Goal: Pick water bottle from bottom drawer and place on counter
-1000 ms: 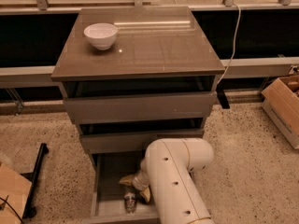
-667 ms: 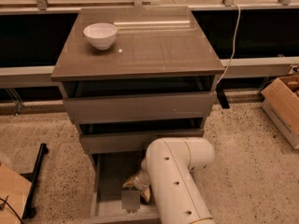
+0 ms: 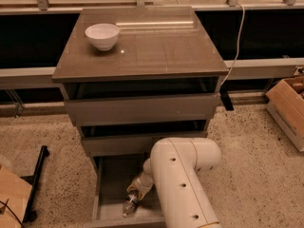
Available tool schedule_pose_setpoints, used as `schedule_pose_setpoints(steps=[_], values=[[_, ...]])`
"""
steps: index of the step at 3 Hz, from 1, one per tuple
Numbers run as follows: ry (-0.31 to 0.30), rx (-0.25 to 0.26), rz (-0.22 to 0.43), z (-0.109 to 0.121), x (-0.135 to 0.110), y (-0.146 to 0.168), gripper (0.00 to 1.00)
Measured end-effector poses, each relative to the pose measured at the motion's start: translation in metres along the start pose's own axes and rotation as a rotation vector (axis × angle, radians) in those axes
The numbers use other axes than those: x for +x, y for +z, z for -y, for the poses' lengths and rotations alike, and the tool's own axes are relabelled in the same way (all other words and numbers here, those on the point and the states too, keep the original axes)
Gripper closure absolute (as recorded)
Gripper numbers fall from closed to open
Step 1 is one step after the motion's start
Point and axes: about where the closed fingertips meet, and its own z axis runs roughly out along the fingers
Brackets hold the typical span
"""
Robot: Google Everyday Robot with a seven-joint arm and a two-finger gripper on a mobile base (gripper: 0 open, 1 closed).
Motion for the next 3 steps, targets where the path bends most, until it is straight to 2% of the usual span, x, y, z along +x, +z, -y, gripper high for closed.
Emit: schedule_pose_setpoints(steps=[1, 2, 3], values=[[-0.026, -0.077, 0.009, -0.012, 0.005, -0.021, 1.00], [-0.053, -0.186, -0.001, -0.017, 0.017, -0.053, 1.00], [-0.046, -0.312, 0.002, -0.010, 0.035, -0.096, 1.00]])
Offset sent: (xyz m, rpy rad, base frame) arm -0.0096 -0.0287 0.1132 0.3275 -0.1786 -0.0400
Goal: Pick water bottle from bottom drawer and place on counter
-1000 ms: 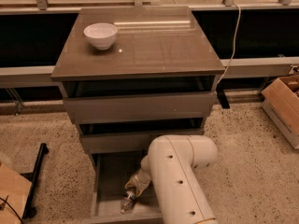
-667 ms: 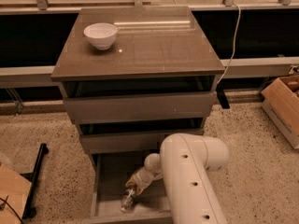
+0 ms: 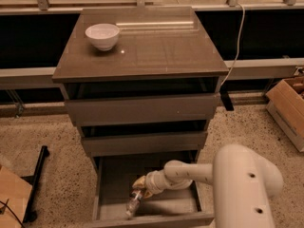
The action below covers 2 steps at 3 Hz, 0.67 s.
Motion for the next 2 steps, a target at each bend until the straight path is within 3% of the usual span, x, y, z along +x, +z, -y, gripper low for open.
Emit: schedule_pose_setpoints(steps=[1, 2], values=[[-0.003, -0.069, -0.028, -0.007, 0.027, -0.064, 1.00], [-0.022, -0.043, -0.018, -0.018, 0.055, -0.122, 1.00]])
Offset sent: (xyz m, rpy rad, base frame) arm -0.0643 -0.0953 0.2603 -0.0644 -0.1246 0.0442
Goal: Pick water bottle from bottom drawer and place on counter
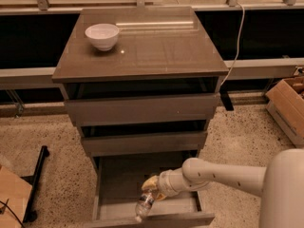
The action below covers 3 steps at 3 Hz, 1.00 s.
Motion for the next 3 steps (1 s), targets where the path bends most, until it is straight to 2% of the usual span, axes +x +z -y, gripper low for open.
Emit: schedule_pose_setpoints(steps=[1, 2, 3], values=[[-0.002, 0.103, 0.011, -0.010, 0.032, -0.049, 1.00], [0.002, 0.271, 0.024, -0.020, 0.054, -0.082, 1.00], [-0.038, 0.396, 0.085, -0.070, 0.041, -0.134, 1.00]])
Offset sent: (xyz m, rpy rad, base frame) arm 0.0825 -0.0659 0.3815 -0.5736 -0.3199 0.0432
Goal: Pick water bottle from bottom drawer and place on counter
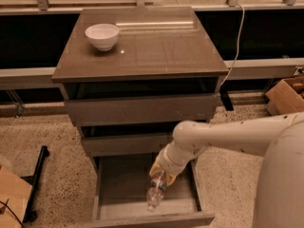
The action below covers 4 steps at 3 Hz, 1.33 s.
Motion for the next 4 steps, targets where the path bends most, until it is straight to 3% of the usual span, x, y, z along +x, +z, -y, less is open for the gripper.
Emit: schedule_pose_setpoints(steps=[1, 2, 3, 4], values=[[-0.033, 0.028, 0.041, -0.016, -0.003, -0.045, 1.00], [-0.033, 0.022, 0.043, -0.016, -0.002, -0.043, 1.00], [-0.055, -0.007, 0.025, -0.017, -0.003, -0.059, 1.00], [-0.110, -0.098, -0.019, -0.026, -0.002, -0.086, 1.00]])
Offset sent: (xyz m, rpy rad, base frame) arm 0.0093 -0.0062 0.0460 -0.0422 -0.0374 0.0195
